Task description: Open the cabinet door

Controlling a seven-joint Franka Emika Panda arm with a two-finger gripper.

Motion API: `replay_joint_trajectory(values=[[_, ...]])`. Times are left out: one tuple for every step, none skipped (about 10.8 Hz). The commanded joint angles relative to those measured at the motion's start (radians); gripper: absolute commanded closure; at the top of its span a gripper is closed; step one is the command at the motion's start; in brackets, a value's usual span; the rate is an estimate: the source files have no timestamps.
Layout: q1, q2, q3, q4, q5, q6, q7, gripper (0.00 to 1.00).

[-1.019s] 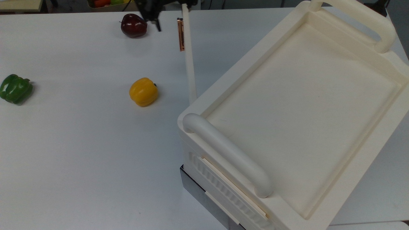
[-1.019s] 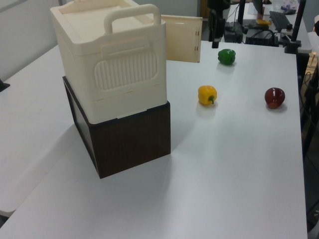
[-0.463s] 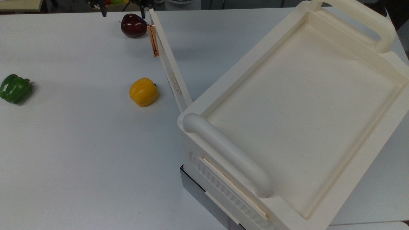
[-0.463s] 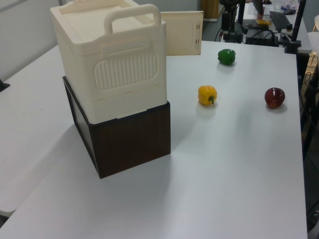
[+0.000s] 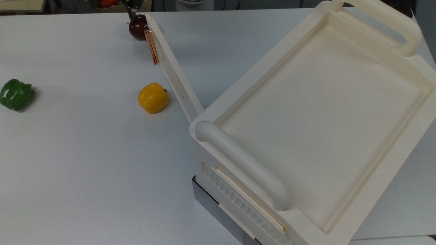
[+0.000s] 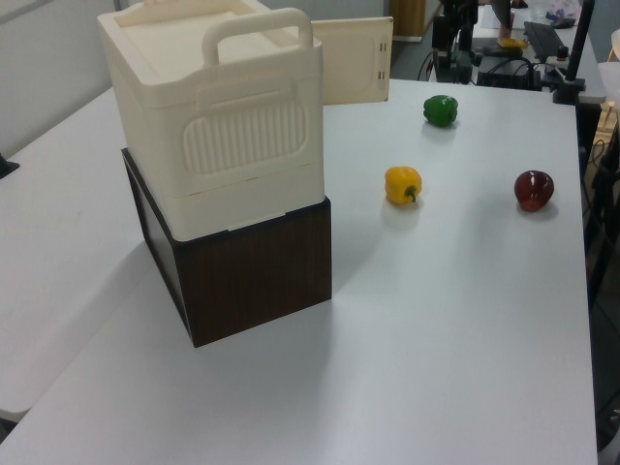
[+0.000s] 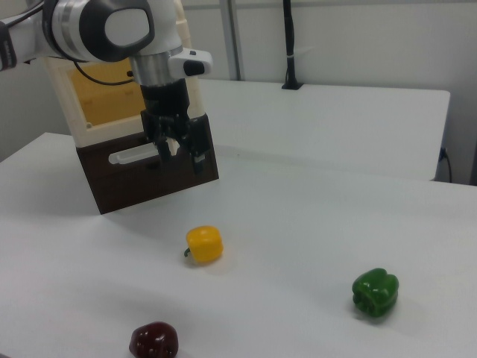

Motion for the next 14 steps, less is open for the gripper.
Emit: replay_joint_trajectory(values=[[0.005, -0.026, 0.007, -0.008, -0.028, -0.036, 0.038, 0.0], [0.008, -0.021, 0.007, -0.008, -0.029, -0.059, 0.03, 0.0], [0.008, -0.017, 0.012, -0.01, -0.029, -0.064, 0.029, 0.0], [0.005, -0.014, 0.012, -0.007, -0.028, -0.058, 0.029, 0.0], [0.002, -0.011, 0.012, -0.004, -0.028, -0.055, 0.026, 0.0], [0.005, -0.012, 0.012, -0.003, -0.029, -0.059, 0.026, 0.0], [0.002, -0.012, 0.012, -0.003, -0.028, -0.058, 0.026, 0.0], [0.0, -0.012, 0.012, -0.003, -0.028, -0.055, 0.026, 0.0], [-0.001, -0.017, 0.012, -0.003, -0.028, -0.061, 0.026, 0.0], [-0.001, -0.018, 0.012, -0.003, -0.028, -0.061, 0.026, 0.0], [0.0, -0.018, 0.012, -0.003, -0.028, -0.059, 0.027, 0.0], [0.0, -0.02, 0.012, -0.003, -0.025, -0.061, 0.027, 0.0], [0.0, -0.02, 0.012, -0.005, -0.024, -0.061, 0.027, 0.0], [0.0, -0.018, 0.012, -0.003, -0.021, -0.055, 0.027, 0.0]])
